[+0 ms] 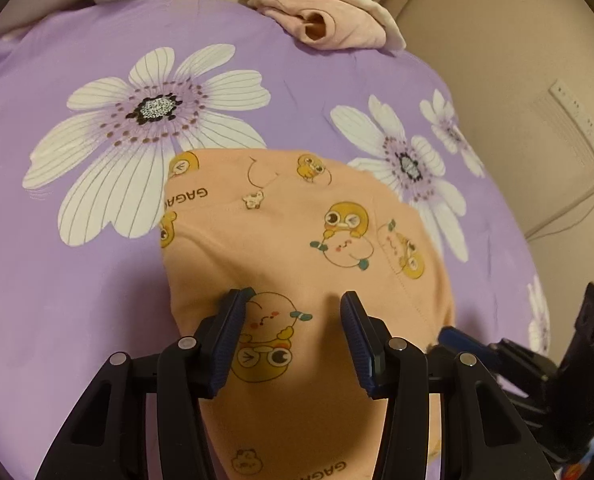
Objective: Fold small clothes
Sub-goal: 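Move the open right tool over the garment toward its unfolded side edge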
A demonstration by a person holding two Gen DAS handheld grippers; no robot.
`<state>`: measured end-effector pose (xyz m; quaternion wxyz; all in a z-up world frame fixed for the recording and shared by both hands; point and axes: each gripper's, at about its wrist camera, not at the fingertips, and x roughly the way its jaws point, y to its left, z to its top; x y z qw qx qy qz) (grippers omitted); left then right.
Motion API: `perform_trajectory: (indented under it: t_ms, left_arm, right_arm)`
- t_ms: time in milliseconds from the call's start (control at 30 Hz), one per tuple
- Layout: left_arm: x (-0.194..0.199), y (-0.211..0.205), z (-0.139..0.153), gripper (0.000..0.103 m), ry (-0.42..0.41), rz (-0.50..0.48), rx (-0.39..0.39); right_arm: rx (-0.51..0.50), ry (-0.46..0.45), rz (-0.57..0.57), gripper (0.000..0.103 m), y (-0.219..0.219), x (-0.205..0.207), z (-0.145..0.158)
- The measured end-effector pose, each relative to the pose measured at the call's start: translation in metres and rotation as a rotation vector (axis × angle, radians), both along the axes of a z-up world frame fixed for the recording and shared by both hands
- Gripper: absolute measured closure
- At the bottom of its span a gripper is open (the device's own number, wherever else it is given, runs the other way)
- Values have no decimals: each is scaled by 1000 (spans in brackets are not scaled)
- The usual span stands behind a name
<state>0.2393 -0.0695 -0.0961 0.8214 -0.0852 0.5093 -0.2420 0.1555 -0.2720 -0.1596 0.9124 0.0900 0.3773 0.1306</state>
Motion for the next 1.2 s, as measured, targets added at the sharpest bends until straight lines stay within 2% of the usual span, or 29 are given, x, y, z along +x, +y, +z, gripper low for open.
perform_trajectory:
  t_ms: [367,567,800,900,1033,1200]
  left_arm:
    - [-46,-1,22,55,-57,-71,5]
    - [-63,-2,13,55,-62,-82,47]
    - [-89,4,25,55,-124,-91,90]
    - [-96,6,23,55,-133,-98,109]
    - [-103,6,18,55,-139,-105,132]
    - [-113,7,20,55,-140,-115,124]
  right_arm:
    - [41,-68,-3,79,0,-35,14]
    - [19,-13,-16,80,6,-37,-7]
    - [8,-56,-16,77,8,-55,10]
    - [13,-57,-11,77,8,-57,7]
    - [1,-10,-29,77,10,-50,-6]
    - [6,-36,-19,77,12,-58,2]
